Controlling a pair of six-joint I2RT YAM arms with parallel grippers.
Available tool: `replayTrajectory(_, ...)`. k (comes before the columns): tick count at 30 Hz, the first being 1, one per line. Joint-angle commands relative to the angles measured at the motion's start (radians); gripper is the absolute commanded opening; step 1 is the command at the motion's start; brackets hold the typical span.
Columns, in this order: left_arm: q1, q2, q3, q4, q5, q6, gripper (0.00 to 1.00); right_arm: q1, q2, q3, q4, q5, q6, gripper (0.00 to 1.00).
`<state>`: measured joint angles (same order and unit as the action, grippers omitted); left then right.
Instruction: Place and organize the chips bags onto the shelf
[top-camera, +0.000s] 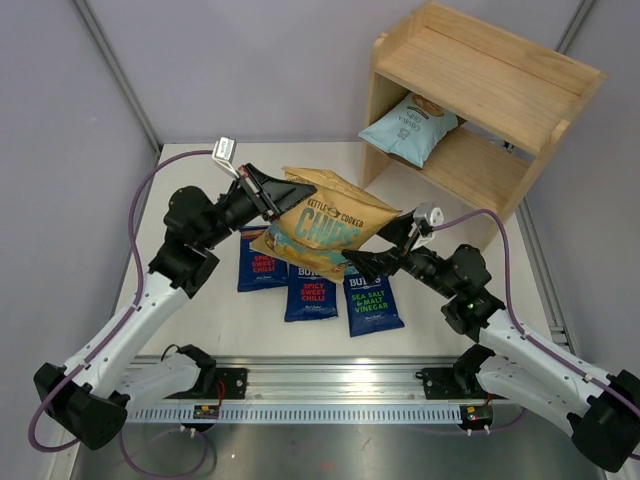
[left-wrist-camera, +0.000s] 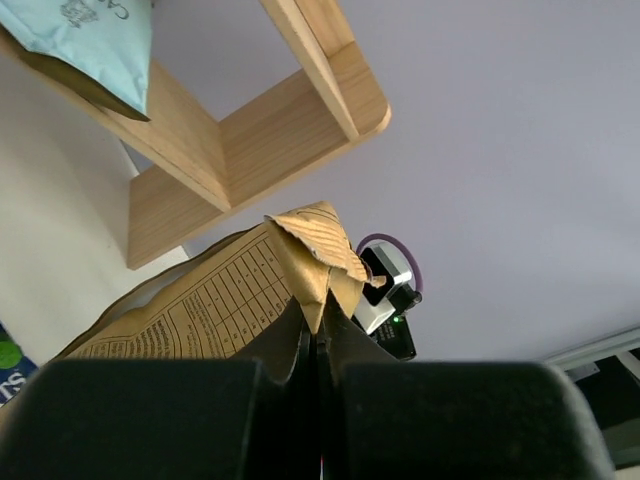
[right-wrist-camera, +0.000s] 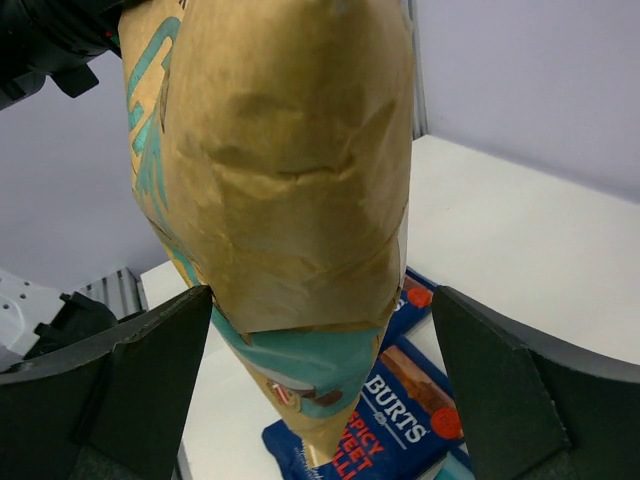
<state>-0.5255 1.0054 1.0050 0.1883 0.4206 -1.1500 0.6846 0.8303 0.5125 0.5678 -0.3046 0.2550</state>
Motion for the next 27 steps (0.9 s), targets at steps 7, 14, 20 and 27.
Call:
replayTrajectory(7,-0.093,0.024,0.076,0.135,0.046,-0.04,0.0,0.006,-0.025,0.02,0.087,-0.117,-0.197,0.99)
replayTrajectory(14,-0.185,0.094,0.122,0.128,0.072,0.007,0.0,0.006,0.003,0.086,0.135,-0.261,-0.135,0.93)
replayTrajectory(20,-0.185,0.076,0.187,0.013,0.015,0.178,0.02,0.006,-0.069,0.11,0.032,-0.235,-0.109,0.42)
replayTrajectory(27,-0.185,0.045,0.225,0.044,0.246,0.571,0.94,0.004,-0.149,0.185,-0.107,-0.216,0.045,0.24)
